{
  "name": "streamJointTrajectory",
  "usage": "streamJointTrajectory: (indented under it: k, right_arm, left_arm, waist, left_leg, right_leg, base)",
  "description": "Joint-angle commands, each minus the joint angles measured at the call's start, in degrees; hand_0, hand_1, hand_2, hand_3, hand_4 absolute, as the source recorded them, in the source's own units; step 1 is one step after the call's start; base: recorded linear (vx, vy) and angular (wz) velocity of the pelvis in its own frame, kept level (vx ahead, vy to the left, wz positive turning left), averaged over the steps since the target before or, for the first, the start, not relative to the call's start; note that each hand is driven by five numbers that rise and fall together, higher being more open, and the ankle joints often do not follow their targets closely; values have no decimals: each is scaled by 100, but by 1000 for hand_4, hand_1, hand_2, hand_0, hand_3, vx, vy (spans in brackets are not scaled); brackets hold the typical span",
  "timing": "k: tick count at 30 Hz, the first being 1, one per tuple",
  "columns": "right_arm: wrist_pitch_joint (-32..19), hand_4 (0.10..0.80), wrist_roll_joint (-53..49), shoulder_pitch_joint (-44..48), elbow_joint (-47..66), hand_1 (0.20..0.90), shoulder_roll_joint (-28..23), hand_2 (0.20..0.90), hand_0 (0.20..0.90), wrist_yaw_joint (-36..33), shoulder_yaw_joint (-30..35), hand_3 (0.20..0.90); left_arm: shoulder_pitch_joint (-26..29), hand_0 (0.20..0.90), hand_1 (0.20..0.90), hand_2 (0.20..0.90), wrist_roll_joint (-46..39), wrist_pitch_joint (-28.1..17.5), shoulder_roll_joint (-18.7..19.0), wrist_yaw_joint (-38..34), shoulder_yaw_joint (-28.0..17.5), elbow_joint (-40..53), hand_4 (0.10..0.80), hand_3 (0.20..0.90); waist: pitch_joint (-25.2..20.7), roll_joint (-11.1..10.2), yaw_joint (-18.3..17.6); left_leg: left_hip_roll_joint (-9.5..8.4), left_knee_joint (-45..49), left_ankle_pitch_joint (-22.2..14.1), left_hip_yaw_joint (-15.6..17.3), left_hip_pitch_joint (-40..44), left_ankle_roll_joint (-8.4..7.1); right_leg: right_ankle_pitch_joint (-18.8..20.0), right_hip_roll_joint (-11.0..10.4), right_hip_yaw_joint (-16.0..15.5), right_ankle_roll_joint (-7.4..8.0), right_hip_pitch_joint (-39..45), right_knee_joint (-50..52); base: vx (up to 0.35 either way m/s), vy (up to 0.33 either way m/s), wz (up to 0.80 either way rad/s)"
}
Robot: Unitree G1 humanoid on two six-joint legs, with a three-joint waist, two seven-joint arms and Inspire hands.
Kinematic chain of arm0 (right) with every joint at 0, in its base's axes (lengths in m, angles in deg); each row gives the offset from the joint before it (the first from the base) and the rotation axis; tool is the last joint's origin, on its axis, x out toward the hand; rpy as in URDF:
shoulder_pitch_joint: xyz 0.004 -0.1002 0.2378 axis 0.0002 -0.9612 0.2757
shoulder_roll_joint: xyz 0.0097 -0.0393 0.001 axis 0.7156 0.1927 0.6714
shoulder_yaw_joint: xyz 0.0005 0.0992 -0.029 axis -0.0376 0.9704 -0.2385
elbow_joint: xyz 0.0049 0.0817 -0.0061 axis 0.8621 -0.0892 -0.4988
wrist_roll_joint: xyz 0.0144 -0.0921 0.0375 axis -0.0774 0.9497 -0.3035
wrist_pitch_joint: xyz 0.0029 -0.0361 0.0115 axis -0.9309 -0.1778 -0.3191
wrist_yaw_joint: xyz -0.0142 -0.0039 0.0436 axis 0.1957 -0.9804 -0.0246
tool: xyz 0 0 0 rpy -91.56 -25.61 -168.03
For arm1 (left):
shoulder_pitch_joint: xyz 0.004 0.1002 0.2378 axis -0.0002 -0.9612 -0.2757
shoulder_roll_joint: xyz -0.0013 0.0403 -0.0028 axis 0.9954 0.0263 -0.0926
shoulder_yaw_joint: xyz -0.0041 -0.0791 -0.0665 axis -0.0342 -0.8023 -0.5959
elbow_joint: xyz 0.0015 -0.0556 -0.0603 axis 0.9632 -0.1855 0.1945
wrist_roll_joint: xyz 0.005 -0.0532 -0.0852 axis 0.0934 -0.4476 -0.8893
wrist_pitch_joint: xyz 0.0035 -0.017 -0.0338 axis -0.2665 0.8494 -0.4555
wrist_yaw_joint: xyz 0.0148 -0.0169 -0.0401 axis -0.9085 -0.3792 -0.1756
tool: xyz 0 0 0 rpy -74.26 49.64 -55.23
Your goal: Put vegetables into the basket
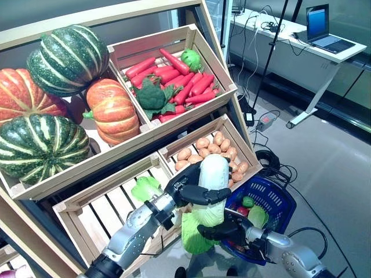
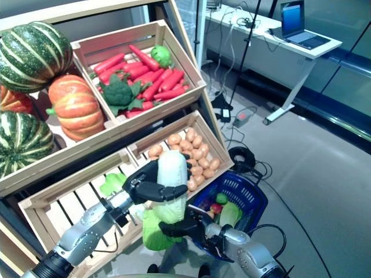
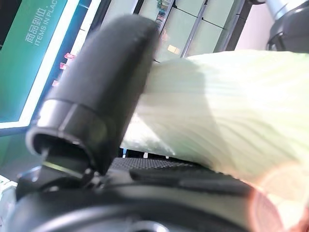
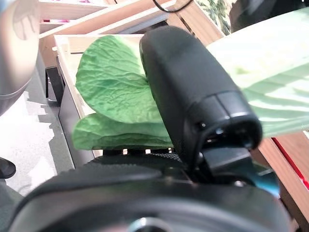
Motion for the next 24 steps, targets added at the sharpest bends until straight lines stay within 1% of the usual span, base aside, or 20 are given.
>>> streamJointTrajectory:
  k: [1, 8, 10, 12, 13, 15, 17, 21, 24]
  right_arm:
    - [-843, 400, -912, 188, 445, 300, 306, 300, 300, -468, 633, 300]
    - [-1237, 400, -983, -87, 529, 300, 386, 300, 300, -724, 1231, 300]
    - [-1434, 400, -1033, -202, 583, 300, 426, 300, 300, -902, 1490, 300]
    - [-1577, 400, -1066, -263, 574, 300, 470, 300, 300, -1012, 1633, 300]
    - [-1726, 400, -1077, -368, 562, 300, 540, 300, 300, -1098, 1841, 300]
    - [-1830, 400, -1120, -453, 580, 300, 613, 300, 300, -1241, 2030, 300]
    - [-2089, 400, -1118, -496, 493, 300, 715, 300, 300, -1481, 2240, 300]
    - [-2513, 400, -1127, -403, 302, 300, 846, 300, 300, -1861, 2488, 300]
    - [-2909, 400, -1422, -61, 60, 300, 865, 300, 300, -2156, 2739, 300]
  left_arm:
    - [162, 900, 900, 900, -526, -430, -300, 138, -202, 898, 800, 900]
    - [-202, 900, 900, 900, -398, -503, -386, -245, -643, 852, 800, 900]
    - [-388, 900, 900, 900, -382, -569, -362, -390, -852, 815, 800, 900]
    - [-470, 900, 900, 900, -347, -608, -372, -503, -965, 782, 800, 900]
    - [-620, 900, 900, 900, -377, -646, -396, -572, -1161, 749, 800, 900]
    - [-774, 900, 900, 900, -404, -674, -442, -654, -1333, 758, 800, 900]
    - [-917, 900, 900, 900, -265, -835, -473, -926, -1518, 742, 800, 900]
    - [-987, 900, 900, 900, -355, -963, -553, -1335, -1724, 656, 800, 900]
    - [-876, 900, 900, 900, -168, -1317, -551, -1632, -1866, 508, 800, 900]
  waist:
    - [-452, -211, -40]
    - [-408, -226, -72]
    - [-382, -231, -78]
    - [-363, -234, -80]
    - [-334, -242, -87]
    - [-301, -247, -84]
    - [-239, -254, -71]
    - [-10, -254, -35]
    - [368, -236, 26]
  left_leg:
    - [-112, 5, 96, 105, -315, 153]
    - [-98, 5, 101, 138, -348, 154]
    - [-94, 5, 116, 153, -381, 147]
    - [-94, 5, 119, 163, -403, 143]
    - [-91, 5, 121, 176, -410, 144]
    - [-93, 5, 124, 194, -439, 141]
    - [-98, 5, 122, 209, -491, 151]
    - [-111, 5, 152, 224, -640, 167]
    - [-115, 5, 215, 206, -928, 167]
  right_leg:
    - [448, -444, -1, 169, -66, 5]
    - [442, -405, 6, 150, -106, 5]
    - [446, -392, -7, 147, -137, 5]
    - [444, -385, -14, 144, -155, 5]
    - [443, -373, -13, 133, -172, 5]
    - [435, -358, -12, 122, -194, 5]
    - [419, -334, -14, 102, -236, 5]
    - [407, -300, -14, 57, -428, 59]
    - [387, -272, -46, 7, -719, 172]
  base:
    - [0, 0, 0]
    - [0, 0, 0]
    - [0, 0, 0]
    - [-4, -5, -2]
    - [-2, -10, -5]
    - [-8, -15, -4]
    - [-31, -22, -3]
    - [-102, -34, -1]
    - [-257, -59, 0]
